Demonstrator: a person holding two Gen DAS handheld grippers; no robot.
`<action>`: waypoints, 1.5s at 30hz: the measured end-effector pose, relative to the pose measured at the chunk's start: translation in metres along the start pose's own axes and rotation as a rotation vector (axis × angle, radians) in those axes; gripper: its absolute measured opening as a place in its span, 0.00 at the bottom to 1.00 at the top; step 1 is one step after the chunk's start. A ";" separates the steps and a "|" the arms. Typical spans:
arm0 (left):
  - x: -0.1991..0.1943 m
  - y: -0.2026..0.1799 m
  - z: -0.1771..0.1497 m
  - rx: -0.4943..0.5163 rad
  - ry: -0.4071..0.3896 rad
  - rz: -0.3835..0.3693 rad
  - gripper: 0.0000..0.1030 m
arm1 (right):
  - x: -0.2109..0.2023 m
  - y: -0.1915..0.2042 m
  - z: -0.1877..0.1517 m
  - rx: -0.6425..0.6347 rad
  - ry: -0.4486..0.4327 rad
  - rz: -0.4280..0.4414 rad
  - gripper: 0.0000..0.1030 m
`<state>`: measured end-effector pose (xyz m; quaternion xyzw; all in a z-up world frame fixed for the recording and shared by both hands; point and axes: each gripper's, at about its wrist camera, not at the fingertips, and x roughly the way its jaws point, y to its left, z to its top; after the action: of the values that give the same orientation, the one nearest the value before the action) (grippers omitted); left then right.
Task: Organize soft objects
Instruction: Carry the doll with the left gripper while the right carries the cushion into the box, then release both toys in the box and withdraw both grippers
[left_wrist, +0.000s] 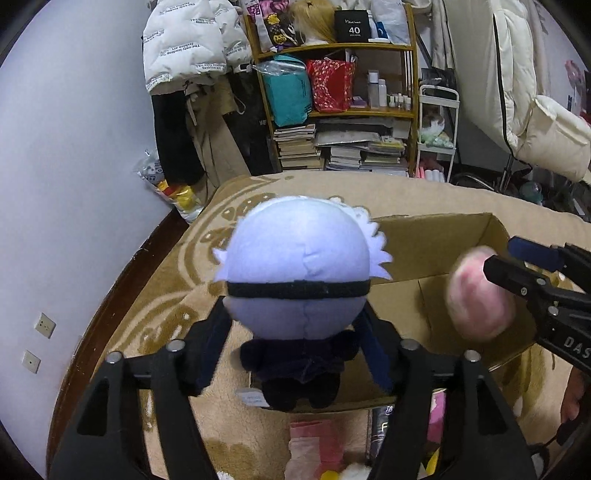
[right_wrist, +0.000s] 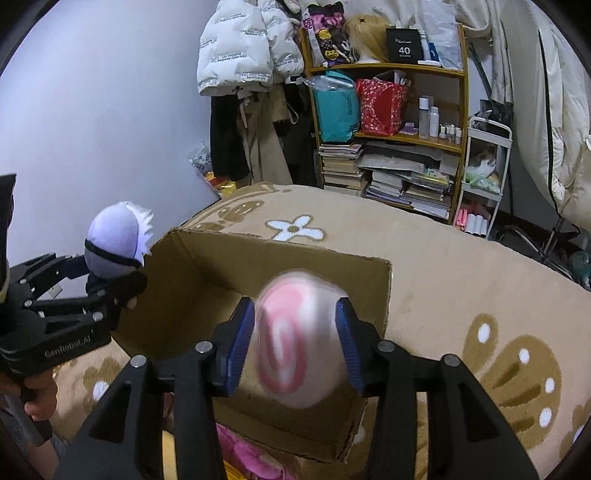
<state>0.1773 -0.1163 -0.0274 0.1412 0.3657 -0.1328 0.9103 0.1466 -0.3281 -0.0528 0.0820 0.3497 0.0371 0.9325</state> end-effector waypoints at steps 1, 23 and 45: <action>-0.002 0.001 -0.001 -0.002 -0.007 0.001 0.81 | -0.002 0.000 0.000 0.007 -0.008 0.002 0.65; -0.073 0.037 -0.029 -0.050 -0.031 0.102 0.98 | -0.064 0.010 -0.019 0.047 -0.055 0.002 1.00; -0.095 0.039 -0.081 -0.096 0.078 0.075 0.98 | -0.083 0.043 -0.071 0.007 0.003 0.022 1.00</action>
<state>0.0739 -0.0387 -0.0104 0.1161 0.4010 -0.0755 0.9055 0.0373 -0.2873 -0.0440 0.0892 0.3501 0.0461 0.9313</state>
